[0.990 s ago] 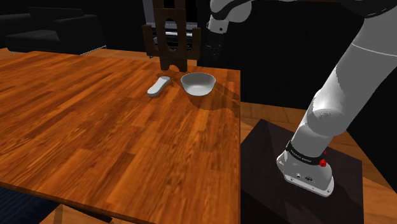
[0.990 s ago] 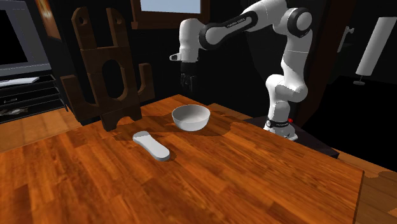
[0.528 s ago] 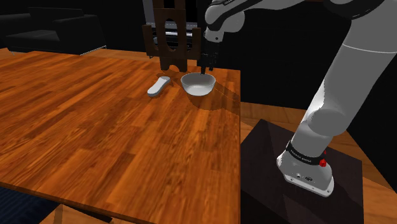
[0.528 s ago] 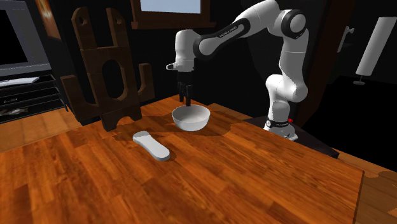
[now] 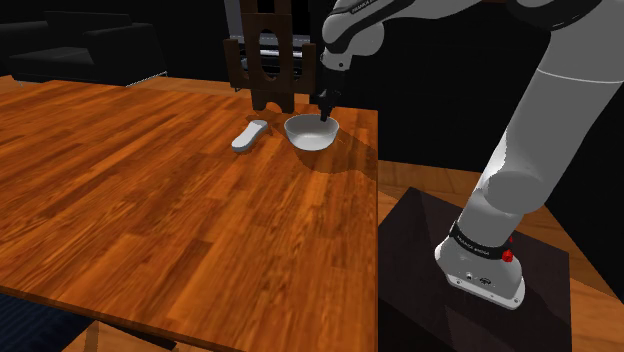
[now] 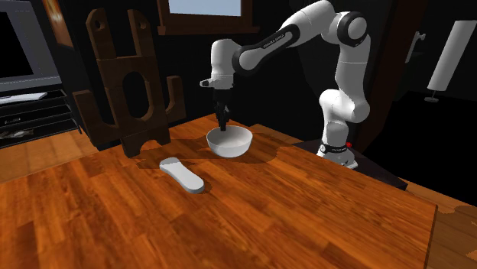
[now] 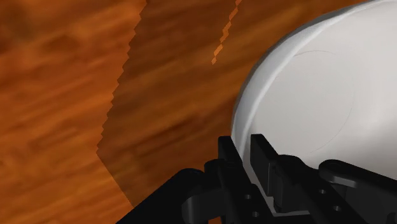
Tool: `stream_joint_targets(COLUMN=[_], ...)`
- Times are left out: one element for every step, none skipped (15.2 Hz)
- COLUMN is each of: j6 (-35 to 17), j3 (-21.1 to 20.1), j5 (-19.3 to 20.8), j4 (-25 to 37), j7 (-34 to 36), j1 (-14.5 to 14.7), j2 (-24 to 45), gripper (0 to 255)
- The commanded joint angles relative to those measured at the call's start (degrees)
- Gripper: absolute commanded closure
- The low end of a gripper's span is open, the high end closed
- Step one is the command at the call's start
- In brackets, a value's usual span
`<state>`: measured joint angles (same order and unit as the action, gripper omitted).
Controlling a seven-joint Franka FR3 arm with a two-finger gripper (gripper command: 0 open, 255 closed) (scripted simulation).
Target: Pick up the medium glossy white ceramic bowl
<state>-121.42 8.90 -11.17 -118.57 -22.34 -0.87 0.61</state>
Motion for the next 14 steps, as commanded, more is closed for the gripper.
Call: stream_joint_targets(j6=[-0.02,-0.02,-0.01,-0.01,-0.01,0.71,1.44,2.16,2.89,3.62,4.34,5.07,5.8,6.54], j3=[-0.01,-0.01,-0.01,-0.01,-0.02,-0.01,-0.01,0.0,0.01,0.01,0.02,0.02,0.03,0.03], j5=[0.01,0.0,0.01,0.01,0.01,0.14,0.28,0.39,0.51,0.62,0.73,0.83,0.93,1.02], j4=[-0.04,-0.02,-0.03,-0.02,-0.02,0.44,0.91,1.42,1.92,2.44,2.97,3.51,4.07,4.64], j7=[0.0,0.0,0.01,0.01,0.03,0.21,0.38,0.54,0.7,0.86,1.02,1.17,1.32,1.47], j1=[0.01,0.01,0.01,0.01,0.02,0.02,0.01,0.0,-0.01,-0.01,-0.02,-0.03,-0.03,-0.04], j2=[0.03,0.04,0.02,0.04,0.03,-0.25,-0.52,-0.75,-0.99,-1.22,-1.43,-1.63,-1.82,-2.0], gripper=[255,255,255,255,255,255,255,255,255,255,255,255,255,255])
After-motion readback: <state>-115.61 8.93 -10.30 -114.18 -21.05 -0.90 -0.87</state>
